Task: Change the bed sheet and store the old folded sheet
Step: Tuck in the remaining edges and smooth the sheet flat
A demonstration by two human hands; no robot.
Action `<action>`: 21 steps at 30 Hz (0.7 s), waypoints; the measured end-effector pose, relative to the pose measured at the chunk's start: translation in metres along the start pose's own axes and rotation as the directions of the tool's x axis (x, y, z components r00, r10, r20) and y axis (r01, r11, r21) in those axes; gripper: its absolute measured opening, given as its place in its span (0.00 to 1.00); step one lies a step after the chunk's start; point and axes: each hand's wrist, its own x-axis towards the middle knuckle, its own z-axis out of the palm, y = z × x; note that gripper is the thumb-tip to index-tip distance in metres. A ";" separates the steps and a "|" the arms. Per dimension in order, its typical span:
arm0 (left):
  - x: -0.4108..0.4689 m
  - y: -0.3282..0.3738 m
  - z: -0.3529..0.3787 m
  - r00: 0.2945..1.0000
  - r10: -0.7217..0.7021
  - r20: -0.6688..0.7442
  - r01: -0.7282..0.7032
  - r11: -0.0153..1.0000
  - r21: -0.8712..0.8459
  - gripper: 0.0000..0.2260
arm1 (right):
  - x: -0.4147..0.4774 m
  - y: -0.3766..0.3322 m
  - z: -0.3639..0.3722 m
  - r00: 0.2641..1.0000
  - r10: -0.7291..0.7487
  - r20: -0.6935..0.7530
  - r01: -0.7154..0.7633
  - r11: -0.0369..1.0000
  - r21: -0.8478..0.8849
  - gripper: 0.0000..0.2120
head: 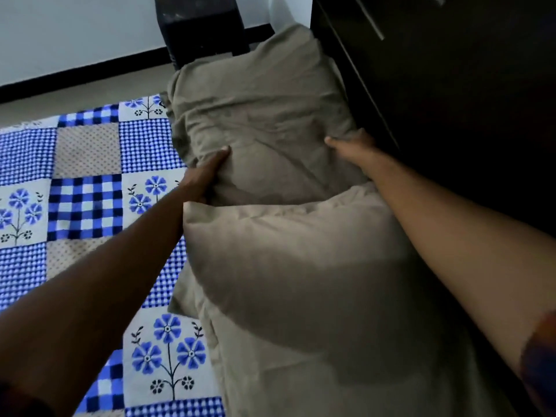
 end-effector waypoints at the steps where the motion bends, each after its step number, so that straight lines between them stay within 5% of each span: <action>1: -0.005 0.003 0.003 0.998 -0.009 0.054 0.008 1.000 0.011 0.50 | 0.005 -0.001 0.002 1.000 0.012 -0.016 -0.011 1.000 0.022 0.35; 5: -0.025 0.036 0.017 0.973 0.189 0.133 -0.182 0.981 -0.060 0.33 | 0.011 -0.022 -0.006 0.974 -0.074 -0.213 0.100 0.988 0.115 0.27; 8: -0.018 0.069 0.019 0.960 0.211 0.185 -0.198 0.976 -0.089 0.27 | 0.026 -0.053 -0.023 0.961 -0.130 -0.242 0.174 0.970 0.169 0.27; 12: -0.001 0.069 0.021 0.972 0.137 0.189 -0.147 0.988 0.039 0.44 | 0.035 -0.056 -0.020 0.971 -0.150 -0.188 0.147 0.989 -0.030 0.26; 15: 0.039 0.027 0.016 0.963 0.220 0.157 -0.238 0.965 0.112 0.46 | 0.029 -0.040 -0.007 0.971 -0.189 -0.149 0.134 0.939 -0.318 0.30; 17: 0.025 0.024 0.022 0.965 0.218 0.146 -0.240 0.958 0.157 0.46 | 0.025 -0.033 -0.007 0.976 -0.185 -0.113 0.136 0.929 -0.343 0.33; 21: -0.019 0.024 0.010 0.980 0.199 0.012 -0.199 0.974 0.106 0.17 | -0.016 -0.013 -0.026 0.934 -0.292 -0.204 0.216 0.920 -0.327 0.27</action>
